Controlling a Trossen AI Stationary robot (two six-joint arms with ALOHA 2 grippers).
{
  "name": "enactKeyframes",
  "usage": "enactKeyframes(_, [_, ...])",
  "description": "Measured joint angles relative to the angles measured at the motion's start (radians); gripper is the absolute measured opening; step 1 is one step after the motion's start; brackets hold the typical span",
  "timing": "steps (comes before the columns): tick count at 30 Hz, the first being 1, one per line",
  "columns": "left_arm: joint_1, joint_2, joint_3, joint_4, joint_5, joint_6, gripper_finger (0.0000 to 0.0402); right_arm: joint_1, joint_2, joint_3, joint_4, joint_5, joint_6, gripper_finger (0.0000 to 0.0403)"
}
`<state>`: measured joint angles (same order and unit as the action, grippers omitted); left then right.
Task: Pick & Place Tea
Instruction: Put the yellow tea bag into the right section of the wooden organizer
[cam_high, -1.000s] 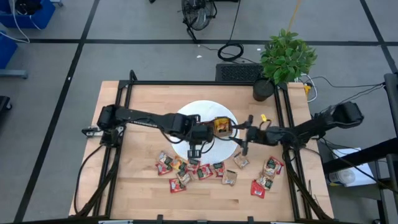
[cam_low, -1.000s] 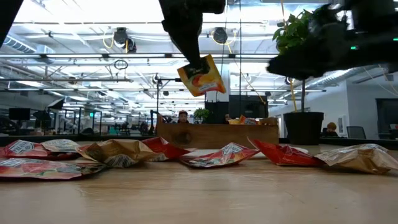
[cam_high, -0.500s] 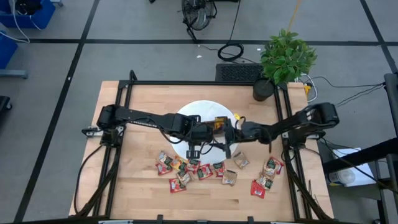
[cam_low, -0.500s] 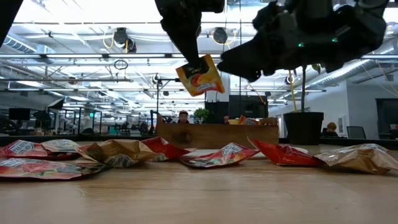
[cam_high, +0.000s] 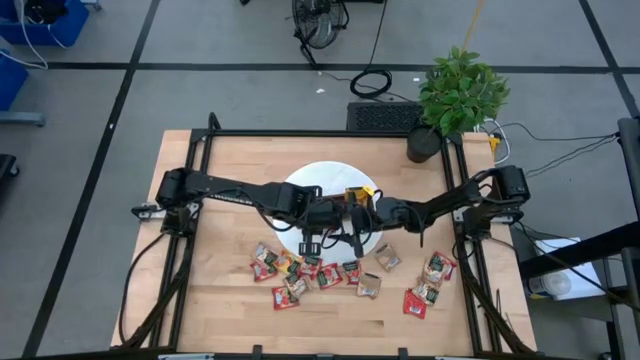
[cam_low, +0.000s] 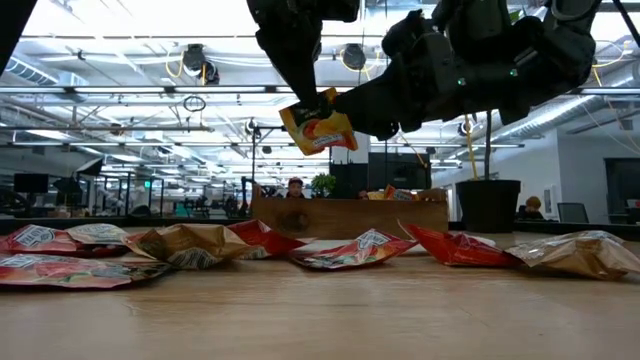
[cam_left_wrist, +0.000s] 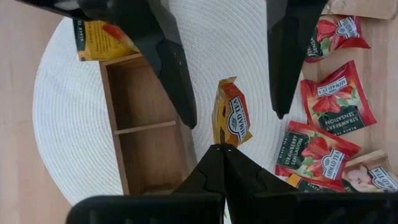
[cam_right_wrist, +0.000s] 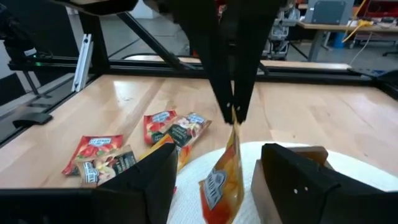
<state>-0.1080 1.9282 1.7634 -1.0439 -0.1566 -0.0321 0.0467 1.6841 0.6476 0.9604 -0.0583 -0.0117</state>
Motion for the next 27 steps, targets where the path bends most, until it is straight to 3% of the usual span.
enactKeyframes(5, [-0.005,0.0,0.0,0.005,0.001,-0.003,0.0,0.0,-0.001,0.0,0.008,0.0,-0.016,0.0153])
enactKeyframes(11, [-0.008,0.0,0.0,0.009,0.003,-0.005,0.0001,0.0,-0.002,0.0,0.008,0.001,-0.095,0.0017])
enactKeyframes(20, [-0.014,-0.001,0.0,0.02,0.002,-0.03,0.0026,0.0,-0.061,-0.025,-0.081,0.078,-0.148,0.0])
enactKeyframes(27, [-0.044,-0.048,-0.002,0.008,-0.01,-0.048,0.0036,0.0,-0.27,-0.183,-0.087,0.173,-0.157,0.0])
